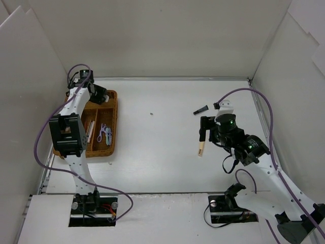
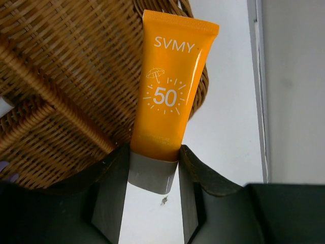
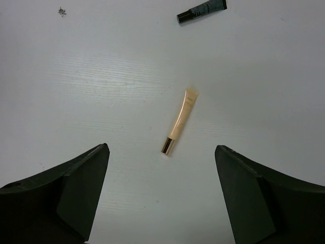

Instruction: Organize the makeup

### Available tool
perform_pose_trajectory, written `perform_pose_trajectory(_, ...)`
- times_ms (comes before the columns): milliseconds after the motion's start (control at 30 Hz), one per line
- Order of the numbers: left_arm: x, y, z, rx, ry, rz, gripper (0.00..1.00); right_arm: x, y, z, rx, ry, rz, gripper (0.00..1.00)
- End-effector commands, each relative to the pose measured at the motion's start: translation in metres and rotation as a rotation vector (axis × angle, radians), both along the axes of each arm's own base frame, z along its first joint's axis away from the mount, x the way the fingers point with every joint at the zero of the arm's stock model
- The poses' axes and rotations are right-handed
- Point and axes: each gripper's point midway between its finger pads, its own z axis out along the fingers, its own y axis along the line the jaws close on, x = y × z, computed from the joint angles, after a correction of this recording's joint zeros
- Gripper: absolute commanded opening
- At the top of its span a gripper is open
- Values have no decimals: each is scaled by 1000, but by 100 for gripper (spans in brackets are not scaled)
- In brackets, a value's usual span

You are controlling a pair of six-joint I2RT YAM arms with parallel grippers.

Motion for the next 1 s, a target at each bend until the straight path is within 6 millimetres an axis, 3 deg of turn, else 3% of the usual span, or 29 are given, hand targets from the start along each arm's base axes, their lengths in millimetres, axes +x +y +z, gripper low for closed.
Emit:
perform_pose_trajectory(0, 27, 15, 39, -55, -140, 106, 3, 11, -5, 20, 35, -81, -62, 83)
perform_pose_trajectory(100, 25, 21, 28, -64, -112, 141, 8, 11, -6, 19, 38, -80, -75, 84)
perform_pose_trajectory(133, 24, 21, 23, -70, -102, 147, 16, 12, -6, 18, 35, -76, -79, 84)
perform_pose_trajectory(167, 25, 26, 19, -76, -98, 162, 18, 13, -7, 18, 36, -76, -87, 84)
perform_pose_trajectory(300, 27, 29, 17, -79, -107, 158, 29, 14, -9, 10, 47, -54, -124, 85)
perform_pose_trajectory(400, 26, 31, 18, -68, -108, 157, 58, 16, -13, -8, 54, 15, -176, 85)
perform_pose_trajectory(500, 27, 30, 24, -61, -122, 142, 71, 20, -13, -28, 76, 95, -214, 85)
perform_pose_trajectory(600, 24, 25, 30, -72, -134, 106, 78, 24, -16, -52, 89, 182, -265, 83)
perform_pose_trajectory(667, 21, 23, 45, -61, -165, 81, 81, 27, -20, -62, 107, 226, -299, 79)
perform_pose_trajectory(800, 11, -1, 79, 39, -230, -50, 89, 29, -22, -98, 106, 360, -334, 72)
perform_pose_trajectory(833, 4, -15, 95, 83, -258, -117, 90, 30, -22, -103, 114, 388, -341, 71)
perform_pose_trajectory(900, -4, -29, 109, 143, -281, -185, 92, 31, -21, -118, 100, 442, -349, 68)
perform_pose_trajectory(967, -21, -56, 127, 228, -312, -304, 93, 32, -21, -128, 85, 474, -353, 68)
